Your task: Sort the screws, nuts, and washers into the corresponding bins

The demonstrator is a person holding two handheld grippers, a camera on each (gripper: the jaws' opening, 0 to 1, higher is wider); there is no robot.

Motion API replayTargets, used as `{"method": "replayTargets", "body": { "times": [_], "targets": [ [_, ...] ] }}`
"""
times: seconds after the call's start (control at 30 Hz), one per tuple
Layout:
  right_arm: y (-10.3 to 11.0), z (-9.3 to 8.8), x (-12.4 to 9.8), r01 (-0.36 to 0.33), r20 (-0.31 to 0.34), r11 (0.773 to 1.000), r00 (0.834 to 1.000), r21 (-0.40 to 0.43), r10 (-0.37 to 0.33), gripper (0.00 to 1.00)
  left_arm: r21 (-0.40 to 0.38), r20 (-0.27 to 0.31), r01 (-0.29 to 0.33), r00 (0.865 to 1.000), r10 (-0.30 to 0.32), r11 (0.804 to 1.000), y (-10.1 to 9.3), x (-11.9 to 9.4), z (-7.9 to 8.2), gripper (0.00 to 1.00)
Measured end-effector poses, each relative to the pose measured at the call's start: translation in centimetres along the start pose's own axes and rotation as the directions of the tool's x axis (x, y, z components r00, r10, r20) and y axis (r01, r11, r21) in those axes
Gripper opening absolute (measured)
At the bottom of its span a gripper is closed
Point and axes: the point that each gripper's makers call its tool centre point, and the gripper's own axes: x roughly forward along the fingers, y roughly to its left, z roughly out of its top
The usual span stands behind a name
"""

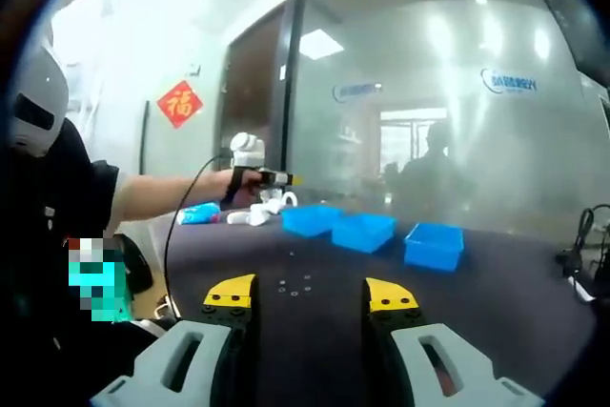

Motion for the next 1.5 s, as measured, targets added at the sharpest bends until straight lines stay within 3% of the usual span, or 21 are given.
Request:
{"method": "replayTargets", "body": {
  "times": [0.1,0.17,0.23,0.43,0.5,0.53,0.57,0.7,0.8,0.9,1.1,1.13,1.23,1.37,1.4,1.5],
  "targets": [
    [-0.1,-0.1,-0.1,0.002,-0.001,1.0,1.0,0.004,-0.002,0.38,-0.022,0.009,-0.026,1.0,0.026,0.999,0.7,0.8,0.5,0.05],
    [0.0,-0.2,-0.1,0.001,-0.003,1.0,1.0,0.006,-0.001,0.38,-0.022,0.0,-0.037,0.999,0.037,0.999,1.8,2.6,0.6,0.05],
    [-0.1,-0.3,-0.1,0.001,-0.004,1.0,1.0,0.005,-0.001,0.38,-0.051,-0.013,-0.052,0.999,0.051,0.997,2.4,2.8,0.1,0.05],
    [-0.2,-0.2,-0.2,0.003,-0.001,1.0,1.0,0.008,-0.003,0.38,-0.024,-0.031,-0.056,0.998,0.055,0.998,2.5,2.6,-0.6,0.06],
    [-0.2,-0.1,-0.2,0.002,-0.002,1.0,1.0,0.006,-0.002,0.38,-0.038,-0.005,0.006,1.0,-0.006,0.999,1.4,2.4,-0.3,0.18],
    [-0.2,-0.1,-0.2,0.002,-0.002,1.0,1.0,0.006,-0.002,0.38,-0.06,0.007,0.017,1.0,-0.016,0.998,1.2,2.2,-0.2,0.32],
    [-0.2,-0.1,-0.2,0.002,-0.002,1.0,1.0,0.007,-0.002,0.38,-0.071,0.015,0.038,0.999,-0.037,0.997,0.7,2.0,-0.2,0.39],
    [-0.1,-0.1,-0.2,0.0,-0.001,1.0,1.0,0.009,0.0,0.38,-0.028,-0.008,0.069,0.998,-0.069,0.997,0.3,1.3,-0.6,0.42],
    [0.0,-0.1,-0.1,-0.001,0.001,1.0,1.0,0.01,0.001,0.39,-0.023,-0.003,0.117,0.993,-0.117,0.993,-0.6,0.2,-0.8,0.45],
    [-0.1,0.2,-0.2,0.004,0.007,1.0,1.0,0.013,-0.004,0.39,-0.062,-0.004,0.211,0.977,-0.211,0.976,-2.2,-1.4,-1.4,0.49],
    [-0.2,0.6,-0.4,0.009,0.018,1.0,1.0,0.021,-0.009,0.39,-0.018,-0.019,0.232,0.972,-0.232,0.973,-2.4,-5.1,-3.0,0.5],
    [-0.2,0.6,-0.3,0.009,0.019,1.0,1.0,0.02,-0.009,0.39,-0.011,-0.019,0.239,0.971,-0.239,0.971,-2.9,-6.5,-3.3,0.5],
    [-0.1,0.6,-0.2,0.011,0.016,1.0,1.0,0.016,-0.011,0.38,-0.069,-0.024,0.309,0.95,-0.311,0.949,-4.3,-8.7,-3.9,0.5],
    [-0.1,0.7,-0.2,0.009,0.019,1.0,1.0,0.016,-0.009,0.38,-0.04,-0.021,0.355,0.934,-0.356,0.934,-5.6,-11.3,-3.6,0.5],
    [-0.1,0.8,-0.2,0.009,0.022,1.0,1.0,0.017,-0.01,0.38,-0.03,-0.014,0.378,0.925,-0.379,0.925,-7.0,-12.6,-3.4,0.5],
    [-0.1,1.0,-0.1,0.01,0.03,1.0,0.999,0.021,-0.011,0.38,-0.005,-0.012,0.408,0.913,-0.409,0.913,-7.5,-14.1,-3.2,0.5]
  ]
}}
